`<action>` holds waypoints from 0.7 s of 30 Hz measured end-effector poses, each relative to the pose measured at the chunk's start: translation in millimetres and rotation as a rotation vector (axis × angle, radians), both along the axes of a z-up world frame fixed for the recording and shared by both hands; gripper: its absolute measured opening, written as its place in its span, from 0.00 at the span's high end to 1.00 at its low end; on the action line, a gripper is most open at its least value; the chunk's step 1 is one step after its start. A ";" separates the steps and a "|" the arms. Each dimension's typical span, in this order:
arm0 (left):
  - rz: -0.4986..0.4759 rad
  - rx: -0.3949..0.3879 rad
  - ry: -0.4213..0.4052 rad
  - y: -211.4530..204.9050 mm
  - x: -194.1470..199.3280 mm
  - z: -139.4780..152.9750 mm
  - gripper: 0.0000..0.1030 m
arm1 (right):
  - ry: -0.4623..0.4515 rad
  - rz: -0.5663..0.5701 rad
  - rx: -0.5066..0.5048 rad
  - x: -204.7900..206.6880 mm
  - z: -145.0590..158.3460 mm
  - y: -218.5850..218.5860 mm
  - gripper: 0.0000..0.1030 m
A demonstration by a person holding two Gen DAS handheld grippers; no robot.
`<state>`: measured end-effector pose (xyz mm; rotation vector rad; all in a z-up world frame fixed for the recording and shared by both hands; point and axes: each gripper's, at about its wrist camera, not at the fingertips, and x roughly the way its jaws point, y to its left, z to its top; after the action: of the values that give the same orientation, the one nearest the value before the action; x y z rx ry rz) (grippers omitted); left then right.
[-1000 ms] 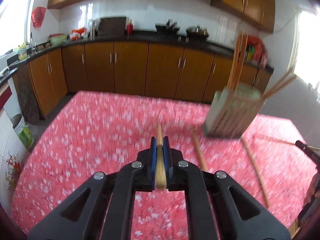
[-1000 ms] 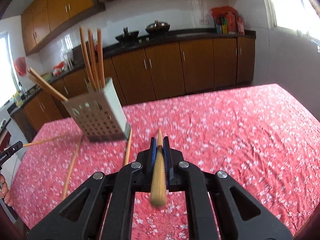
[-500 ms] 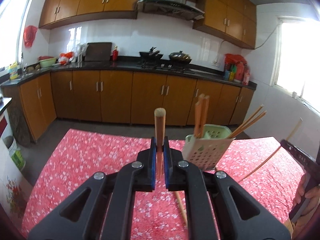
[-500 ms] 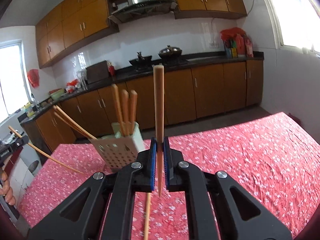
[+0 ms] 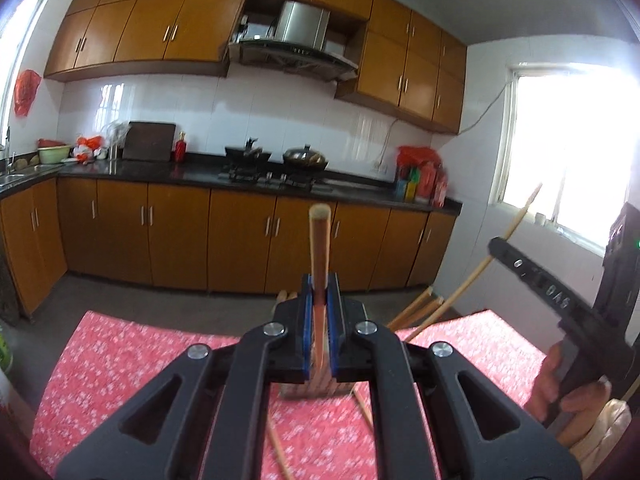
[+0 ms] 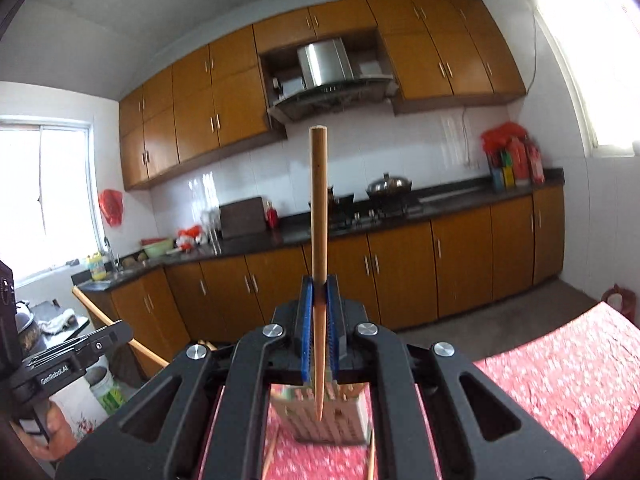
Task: Organize utensils
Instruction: 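Open the left tool into the holder while the right tool releases its chopstick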
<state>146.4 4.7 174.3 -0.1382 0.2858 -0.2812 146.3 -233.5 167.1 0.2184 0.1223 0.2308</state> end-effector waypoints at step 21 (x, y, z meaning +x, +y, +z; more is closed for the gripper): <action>0.087 0.003 0.029 -29.3 108.6 -38.3 0.93 | 0.117 -0.053 -0.047 73.9 -55.4 19.9 0.92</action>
<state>255.0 -24.6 136.0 -0.1514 0.3086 -0.1924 220.2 -213.6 111.7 0.1877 0.2373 0.1623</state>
